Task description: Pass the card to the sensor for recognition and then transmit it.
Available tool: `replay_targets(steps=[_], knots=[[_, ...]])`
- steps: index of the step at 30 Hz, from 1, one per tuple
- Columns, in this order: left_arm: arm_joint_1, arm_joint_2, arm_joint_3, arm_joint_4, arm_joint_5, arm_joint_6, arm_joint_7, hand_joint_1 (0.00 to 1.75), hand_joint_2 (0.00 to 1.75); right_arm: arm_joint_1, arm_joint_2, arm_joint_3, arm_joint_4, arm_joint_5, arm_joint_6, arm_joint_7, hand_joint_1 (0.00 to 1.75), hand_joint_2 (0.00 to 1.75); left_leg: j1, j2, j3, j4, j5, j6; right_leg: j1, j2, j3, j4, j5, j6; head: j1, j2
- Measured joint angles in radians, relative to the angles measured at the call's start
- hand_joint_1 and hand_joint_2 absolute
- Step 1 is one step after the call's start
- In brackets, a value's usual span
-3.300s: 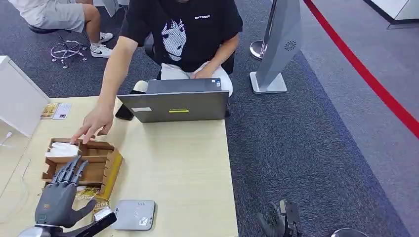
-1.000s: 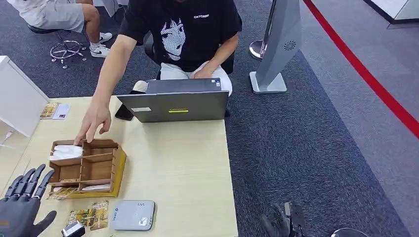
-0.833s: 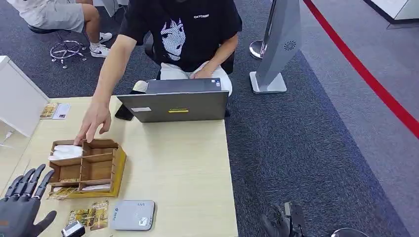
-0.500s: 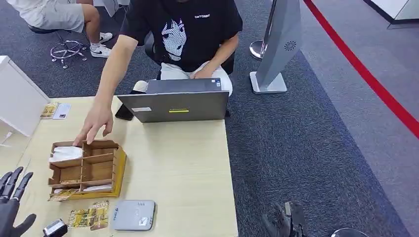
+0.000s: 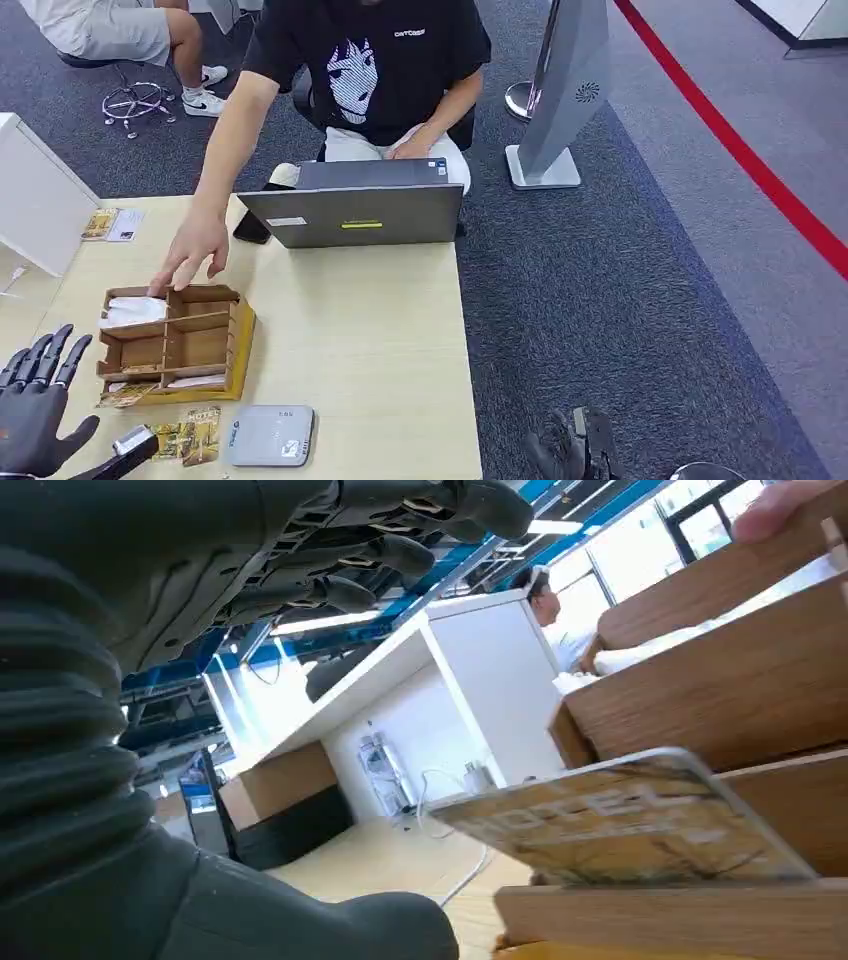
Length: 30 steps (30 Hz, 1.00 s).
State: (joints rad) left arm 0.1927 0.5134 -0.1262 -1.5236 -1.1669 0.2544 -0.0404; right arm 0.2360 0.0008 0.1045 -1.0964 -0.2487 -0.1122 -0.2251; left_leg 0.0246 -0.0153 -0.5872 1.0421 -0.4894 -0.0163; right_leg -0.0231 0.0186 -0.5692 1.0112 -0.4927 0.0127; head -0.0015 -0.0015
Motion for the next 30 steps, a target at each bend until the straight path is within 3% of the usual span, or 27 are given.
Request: replay_targets(steps=[18,19,30], knots=[[-0.068,-0.048,-0.092,0.04,-0.01,-0.001,-0.003,0.0,1.75,-0.005,0.0,0.024,0.003,-0.016,-0.002,0.0,0.0,1.75,0.0,0.0,0.0,0.0,0.0,0.0,0.0,0.0,0.0,0.0,0.0,0.0,0.0,0.0],[-0.069,-0.049,-0.095,0.041,-0.01,-0.001,-0.003,1.71,1.75,-0.005,0.0,0.024,0.003,-0.017,-0.003,0.0,0.0,1.75,0.0,0.0,0.0,0.0,0.0,0.0,0.0,0.0,0.0,0.0,0.0,0.0,0.0,0.0],[-0.075,-0.047,-0.121,0.051,-0.001,0.0,-0.004,1.75,1.75,-0.007,0.0,0.04,0.003,-0.035,-0.016,-0.003,0.0,1.75,0.0,0.0,0.0,0.0,0.0,0.0,0.0,0.0,0.0,0.0,0.0,0.0,0.0,0.0]])
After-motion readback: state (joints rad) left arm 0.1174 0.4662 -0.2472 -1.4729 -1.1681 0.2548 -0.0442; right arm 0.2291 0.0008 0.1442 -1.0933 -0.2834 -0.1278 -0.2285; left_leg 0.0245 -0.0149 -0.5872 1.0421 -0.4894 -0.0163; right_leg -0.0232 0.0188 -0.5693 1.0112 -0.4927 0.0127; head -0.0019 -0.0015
